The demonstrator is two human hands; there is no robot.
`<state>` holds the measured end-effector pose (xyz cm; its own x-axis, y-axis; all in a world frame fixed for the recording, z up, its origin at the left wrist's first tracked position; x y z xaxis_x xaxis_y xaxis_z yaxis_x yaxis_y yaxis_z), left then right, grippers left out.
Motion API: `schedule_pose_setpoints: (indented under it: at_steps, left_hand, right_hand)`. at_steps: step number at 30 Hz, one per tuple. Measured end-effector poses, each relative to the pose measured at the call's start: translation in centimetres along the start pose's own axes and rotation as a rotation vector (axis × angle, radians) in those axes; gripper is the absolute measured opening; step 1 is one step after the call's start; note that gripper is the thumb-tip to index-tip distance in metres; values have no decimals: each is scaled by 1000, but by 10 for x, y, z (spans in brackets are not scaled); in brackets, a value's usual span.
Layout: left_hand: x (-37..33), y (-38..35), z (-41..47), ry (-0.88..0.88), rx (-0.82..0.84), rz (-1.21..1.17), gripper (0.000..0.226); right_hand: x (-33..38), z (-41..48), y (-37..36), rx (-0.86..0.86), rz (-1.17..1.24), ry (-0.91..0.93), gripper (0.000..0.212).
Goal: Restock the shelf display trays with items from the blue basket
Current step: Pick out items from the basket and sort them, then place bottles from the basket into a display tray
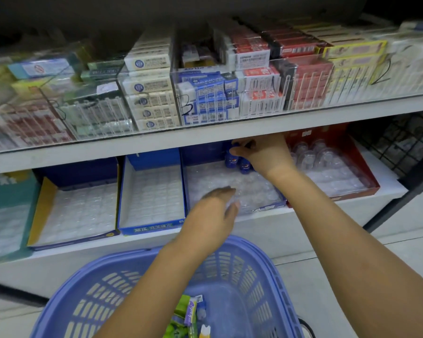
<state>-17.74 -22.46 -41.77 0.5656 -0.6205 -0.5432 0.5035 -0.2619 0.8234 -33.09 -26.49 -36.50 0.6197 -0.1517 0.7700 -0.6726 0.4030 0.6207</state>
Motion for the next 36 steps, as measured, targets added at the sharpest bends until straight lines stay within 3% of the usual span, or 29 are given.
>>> schedule_pose_setpoints:
  at_steps: [4, 17, 20, 22, 25, 30, 36]
  left_hand:
    - [7, -17, -15, -48, 142, 123, 49]
    - [10, -18, -11, -22, 230, 70, 50]
    - [2, -9, -18, -47, 127, 12, 44]
    - [0, 4, -33, -80, -56, -38, 33]
    - [22, 9, -72, -13, -189, -85, 19]
    - [103, -42, -152, 388, 260, -18, 20]
    - [149, -98, -223, 474, 598, 1, 39]
  right_hand:
    - [-3, 7, -17, 111, -166, 31, 19]
    - [3, 23, -33, 182, -749, -49, 30]
    - [13, 3, -31, 104, -743, -7, 39]
    - [23, -20, -29, 95, -549, 12, 33]
    - [36, -71, -43, 311, -420, -7, 27]
    - [17, -168, -121, 871, -740, -1, 28]
    - [-73, -248, -202, 1178, -927, -114, 24]
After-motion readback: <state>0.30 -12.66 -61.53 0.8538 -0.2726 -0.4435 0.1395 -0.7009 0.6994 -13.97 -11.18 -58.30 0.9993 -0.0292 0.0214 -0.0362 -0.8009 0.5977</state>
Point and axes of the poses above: each hand's wrist, its own z-axis towards the middle knuckle, its own y-axis out of the back of the hand, x = y × z, the point moved 5 cm from there along z, towards the middle knuckle, and after that the axes turned 8 degrees about -y, right-handed, at the moved point
